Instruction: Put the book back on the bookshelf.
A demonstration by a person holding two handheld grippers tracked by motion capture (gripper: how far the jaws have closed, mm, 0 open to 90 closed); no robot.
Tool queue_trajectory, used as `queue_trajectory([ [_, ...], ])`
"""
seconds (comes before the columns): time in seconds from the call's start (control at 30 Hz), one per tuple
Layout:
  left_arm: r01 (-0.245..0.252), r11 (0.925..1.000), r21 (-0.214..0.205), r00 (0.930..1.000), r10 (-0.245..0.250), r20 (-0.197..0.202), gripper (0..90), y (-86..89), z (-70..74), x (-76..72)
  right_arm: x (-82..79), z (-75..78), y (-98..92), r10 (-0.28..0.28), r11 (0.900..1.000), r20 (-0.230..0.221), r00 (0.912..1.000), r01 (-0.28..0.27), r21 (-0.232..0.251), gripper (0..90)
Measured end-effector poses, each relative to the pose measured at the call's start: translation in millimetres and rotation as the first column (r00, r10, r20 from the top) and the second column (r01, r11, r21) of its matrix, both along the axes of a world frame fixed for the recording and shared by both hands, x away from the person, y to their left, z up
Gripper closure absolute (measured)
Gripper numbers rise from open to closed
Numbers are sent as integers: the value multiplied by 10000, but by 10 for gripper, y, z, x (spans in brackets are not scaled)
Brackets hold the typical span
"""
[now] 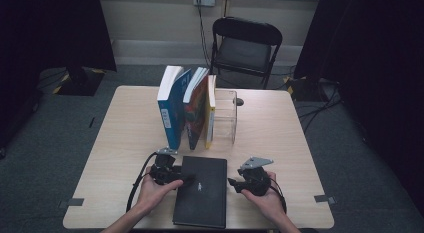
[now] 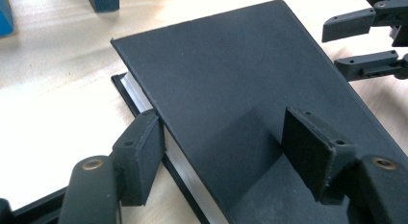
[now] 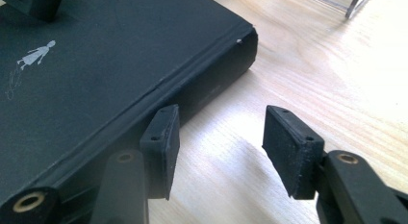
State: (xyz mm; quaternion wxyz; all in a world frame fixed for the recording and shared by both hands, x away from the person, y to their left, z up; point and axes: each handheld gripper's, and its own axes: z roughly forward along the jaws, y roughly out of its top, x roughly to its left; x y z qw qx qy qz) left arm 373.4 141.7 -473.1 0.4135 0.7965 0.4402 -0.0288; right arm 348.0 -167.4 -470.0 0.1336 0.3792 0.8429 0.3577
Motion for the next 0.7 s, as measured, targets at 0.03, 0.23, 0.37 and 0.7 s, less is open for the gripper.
queue_trajectory([
  [0.03, 34, 10000, -45, 10000, -34, -6, 335, 6, -2, -3, -5, 1, 14, 29, 10000, -1, 10000, -29, -38, 480],
  [0.23, 244, 9997, -10, 9997, -244, -7, 344, 24, 8, -24, -31, -8, 48, 138, 9999, 4, 9999, -138, -19, 502],
  [0.37, 303, 9995, -15, 9995, -303, -26, 343, 23, 20, -54, -28, -20, 35, 139, 9998, -45, 9999, -138, 138, 501],
  [0.7, 156, 9944, -1043, 9997, -172, -144, 356, 84, 100, -75, -26, -25, 28, 112, 9997, -45, 9999, -111, 204, 494],
])
